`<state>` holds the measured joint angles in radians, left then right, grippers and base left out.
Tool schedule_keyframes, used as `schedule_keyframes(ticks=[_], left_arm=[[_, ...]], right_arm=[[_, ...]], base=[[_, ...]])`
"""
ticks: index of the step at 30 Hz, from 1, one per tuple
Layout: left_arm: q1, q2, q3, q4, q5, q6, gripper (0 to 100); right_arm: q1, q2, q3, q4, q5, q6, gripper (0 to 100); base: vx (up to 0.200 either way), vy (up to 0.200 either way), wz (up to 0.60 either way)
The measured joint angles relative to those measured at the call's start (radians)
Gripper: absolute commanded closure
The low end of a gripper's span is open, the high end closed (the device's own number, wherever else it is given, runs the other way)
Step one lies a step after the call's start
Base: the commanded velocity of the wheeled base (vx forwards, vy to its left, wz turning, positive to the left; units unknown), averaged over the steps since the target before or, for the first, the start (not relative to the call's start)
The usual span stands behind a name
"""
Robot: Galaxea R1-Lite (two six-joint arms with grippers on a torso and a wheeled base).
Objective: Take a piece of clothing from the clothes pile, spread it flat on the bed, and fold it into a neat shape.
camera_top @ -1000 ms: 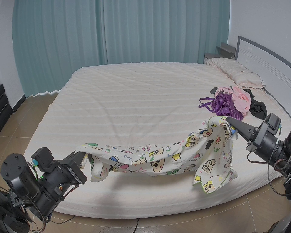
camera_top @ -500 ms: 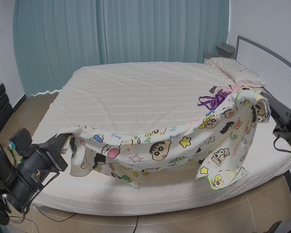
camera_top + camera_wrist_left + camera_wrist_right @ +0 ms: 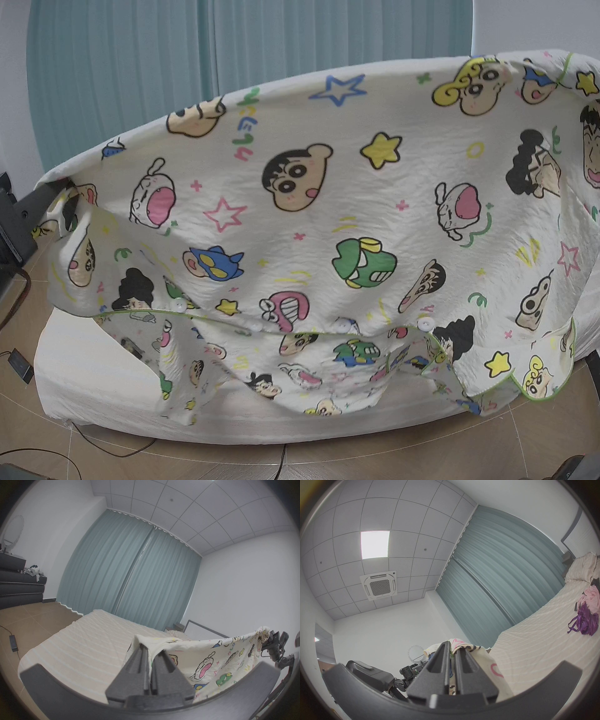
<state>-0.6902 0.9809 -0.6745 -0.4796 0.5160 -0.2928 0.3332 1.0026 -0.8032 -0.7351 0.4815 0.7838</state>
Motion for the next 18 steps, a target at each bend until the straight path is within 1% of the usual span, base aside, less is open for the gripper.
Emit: schedule_keyframes(ticks=[4,8,12,16,18], left_arm=[[0.003,-0.006,-0.016,0.005,0.009,0.000,100],[0.008,0.023,-0.011,0.005,0.015,-0.002,100],[0.019,0.089,-0.007,0.002,0.015,-0.026,100],[0.047,0.184,-0.021,-0.002,0.013,-0.073,100],[0.071,0.236,-0.036,-0.003,0.010,-0.092,100]], right_arm=[[-0.026,0.031,-0.035,0.012,0.013,0.000,100],[-0.071,0.093,-0.067,0.010,0.021,0.000,100],[-0.115,0.182,-0.111,0.009,0.031,-0.003,100],[-0.152,0.289,-0.162,0.007,0.036,-0.008,100],[-0.169,0.341,-0.187,0.007,0.037,-0.010,100]], base=[[0.000,0.000,0.00],[0.000,0.000,0.00],[0.000,0.000,0.00],[0.000,0.000,0.00],[0.200,0.000,0.00]])
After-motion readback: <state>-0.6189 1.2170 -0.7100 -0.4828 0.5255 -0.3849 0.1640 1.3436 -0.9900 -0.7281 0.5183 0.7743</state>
